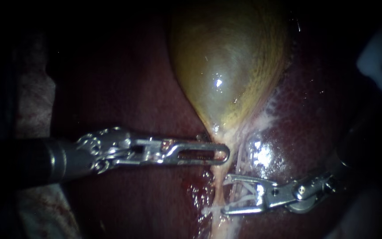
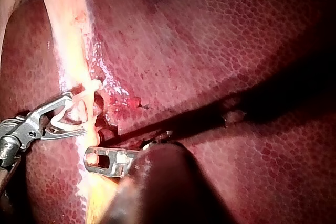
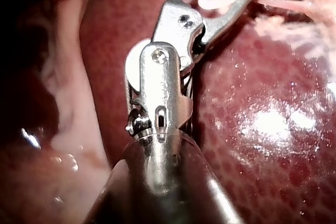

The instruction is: Clipping second clip left tube

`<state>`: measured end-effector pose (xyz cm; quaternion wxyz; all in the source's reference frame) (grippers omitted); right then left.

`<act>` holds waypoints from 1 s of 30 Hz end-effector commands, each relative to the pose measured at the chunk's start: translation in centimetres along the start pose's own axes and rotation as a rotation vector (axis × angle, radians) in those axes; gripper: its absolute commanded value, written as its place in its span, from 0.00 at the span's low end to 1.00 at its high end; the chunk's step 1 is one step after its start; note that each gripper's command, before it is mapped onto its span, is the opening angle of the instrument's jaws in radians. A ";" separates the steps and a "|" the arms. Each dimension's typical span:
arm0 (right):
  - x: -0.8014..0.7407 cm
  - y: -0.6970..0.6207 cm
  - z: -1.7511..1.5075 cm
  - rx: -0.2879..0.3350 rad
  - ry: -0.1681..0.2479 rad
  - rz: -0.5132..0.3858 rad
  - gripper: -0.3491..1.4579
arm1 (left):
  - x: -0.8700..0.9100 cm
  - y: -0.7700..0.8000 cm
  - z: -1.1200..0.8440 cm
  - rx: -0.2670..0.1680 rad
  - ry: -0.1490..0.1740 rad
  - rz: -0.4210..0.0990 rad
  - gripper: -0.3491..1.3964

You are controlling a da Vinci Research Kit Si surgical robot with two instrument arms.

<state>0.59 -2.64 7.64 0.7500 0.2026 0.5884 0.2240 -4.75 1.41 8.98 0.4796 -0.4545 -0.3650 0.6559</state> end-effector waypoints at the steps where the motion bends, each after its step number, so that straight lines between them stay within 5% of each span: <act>1: -0.01 0.00 0.00 0.000 0.000 0.000 0.52 | 0.00 0.01 0.00 0.000 0.000 0.000 0.00; 30: -0.08 -0.02 0.39 0.038 0.004 0.051 0.50 | 0.01 0.02 0.00 0.000 0.000 0.005 0.00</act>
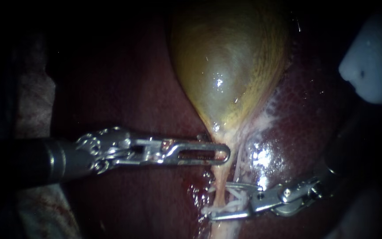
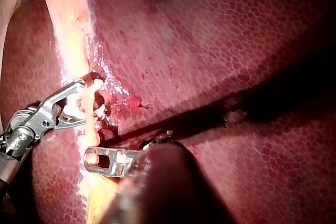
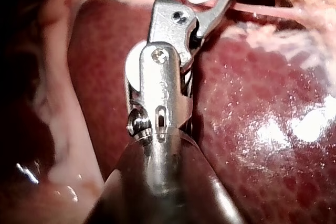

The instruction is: Clipping second clip left tube

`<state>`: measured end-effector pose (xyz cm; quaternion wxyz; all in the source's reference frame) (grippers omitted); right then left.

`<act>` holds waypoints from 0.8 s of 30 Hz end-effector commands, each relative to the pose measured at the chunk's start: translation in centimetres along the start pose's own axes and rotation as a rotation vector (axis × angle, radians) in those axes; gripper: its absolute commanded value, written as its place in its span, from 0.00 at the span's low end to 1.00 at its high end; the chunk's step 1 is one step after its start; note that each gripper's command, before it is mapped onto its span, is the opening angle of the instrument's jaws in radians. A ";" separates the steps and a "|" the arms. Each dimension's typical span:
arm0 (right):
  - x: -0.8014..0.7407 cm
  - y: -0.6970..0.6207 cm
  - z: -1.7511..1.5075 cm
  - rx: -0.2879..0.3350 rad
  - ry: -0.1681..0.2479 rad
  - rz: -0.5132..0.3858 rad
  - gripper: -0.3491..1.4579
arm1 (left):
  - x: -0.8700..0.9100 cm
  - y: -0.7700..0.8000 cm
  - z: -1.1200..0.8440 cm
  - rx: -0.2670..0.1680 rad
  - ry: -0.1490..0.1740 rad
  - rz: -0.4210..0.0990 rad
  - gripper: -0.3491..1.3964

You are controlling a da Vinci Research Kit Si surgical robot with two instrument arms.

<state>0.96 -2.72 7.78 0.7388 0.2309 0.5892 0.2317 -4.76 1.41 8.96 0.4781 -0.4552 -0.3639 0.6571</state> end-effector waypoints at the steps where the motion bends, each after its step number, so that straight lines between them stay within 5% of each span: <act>1: 0.00 0.01 0.01 0.000 0.000 0.001 0.50 | 0.00 0.00 0.00 0.000 0.000 0.000 0.00; 16: -0.04 0.10 0.05 -0.003 -0.023 0.072 0.46 | 0.00 0.00 0.00 0.000 0.000 0.000 0.00; 24: -0.05 0.04 0.04 -0.001 -0.033 0.180 0.24 | 0.00 0.00 0.00 0.000 0.000 0.000 0.00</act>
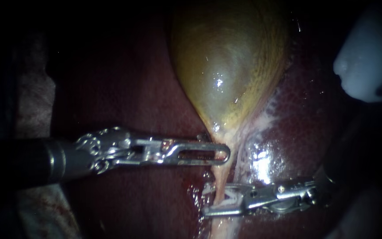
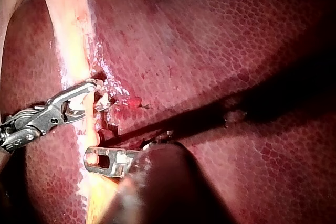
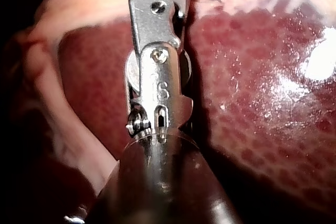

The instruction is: Clipping second clip left tube

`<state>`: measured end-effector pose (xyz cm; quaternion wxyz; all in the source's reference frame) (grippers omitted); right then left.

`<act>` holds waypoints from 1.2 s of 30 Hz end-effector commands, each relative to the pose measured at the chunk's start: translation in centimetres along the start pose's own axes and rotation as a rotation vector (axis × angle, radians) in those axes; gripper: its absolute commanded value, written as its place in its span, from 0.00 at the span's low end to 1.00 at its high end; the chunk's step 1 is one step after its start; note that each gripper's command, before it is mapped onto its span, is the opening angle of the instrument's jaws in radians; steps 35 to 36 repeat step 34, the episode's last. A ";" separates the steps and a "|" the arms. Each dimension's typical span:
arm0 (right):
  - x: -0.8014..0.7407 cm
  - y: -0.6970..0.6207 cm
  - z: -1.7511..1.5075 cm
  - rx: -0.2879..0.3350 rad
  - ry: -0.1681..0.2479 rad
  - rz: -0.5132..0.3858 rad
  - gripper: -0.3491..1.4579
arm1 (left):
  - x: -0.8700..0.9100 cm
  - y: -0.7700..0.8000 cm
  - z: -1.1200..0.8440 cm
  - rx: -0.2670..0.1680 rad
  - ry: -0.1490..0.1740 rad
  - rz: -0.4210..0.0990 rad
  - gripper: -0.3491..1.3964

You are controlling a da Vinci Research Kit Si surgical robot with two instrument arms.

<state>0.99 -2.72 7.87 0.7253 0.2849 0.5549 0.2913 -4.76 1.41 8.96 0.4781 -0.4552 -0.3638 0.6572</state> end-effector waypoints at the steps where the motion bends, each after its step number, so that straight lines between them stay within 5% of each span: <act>1: 0.00 -0.02 0.00 0.000 0.000 0.012 0.19 | 0.00 0.00 0.00 0.000 0.000 0.000 0.00; 6: 0.00 -0.03 -0.01 0.001 0.002 0.045 0.00 | 0.00 0.00 0.00 0.000 0.000 0.000 0.00; 36: 0.00 -0.03 -0.03 0.001 0.001 0.046 0.00 | -0.01 -0.01 0.01 0.000 0.000 0.001 0.00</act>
